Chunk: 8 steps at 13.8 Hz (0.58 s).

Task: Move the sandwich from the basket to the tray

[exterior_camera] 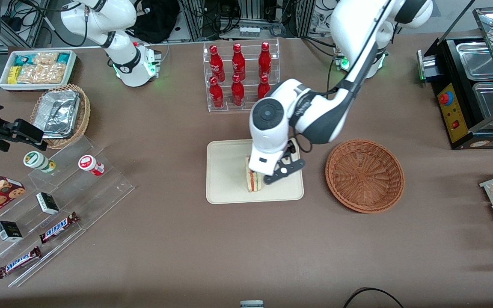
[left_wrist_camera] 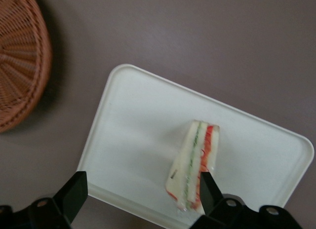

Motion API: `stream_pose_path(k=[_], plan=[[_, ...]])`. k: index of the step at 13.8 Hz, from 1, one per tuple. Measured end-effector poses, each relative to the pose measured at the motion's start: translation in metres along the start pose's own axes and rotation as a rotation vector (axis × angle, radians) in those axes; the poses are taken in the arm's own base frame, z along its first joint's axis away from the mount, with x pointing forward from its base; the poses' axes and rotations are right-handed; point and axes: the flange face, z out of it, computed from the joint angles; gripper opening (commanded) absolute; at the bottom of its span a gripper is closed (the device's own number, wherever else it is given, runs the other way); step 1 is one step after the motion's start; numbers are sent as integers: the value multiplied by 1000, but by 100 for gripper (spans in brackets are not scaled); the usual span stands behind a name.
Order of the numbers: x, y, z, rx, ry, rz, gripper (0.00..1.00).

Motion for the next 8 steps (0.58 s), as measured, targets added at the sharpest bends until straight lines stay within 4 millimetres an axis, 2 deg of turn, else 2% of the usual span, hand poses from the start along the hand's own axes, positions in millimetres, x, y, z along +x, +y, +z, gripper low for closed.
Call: stream_pose_path(k=[3, 8], plan=[[30, -25, -4, 15, -10, 15, 100], [63, -76, -10, 37, -24, 52, 100]])
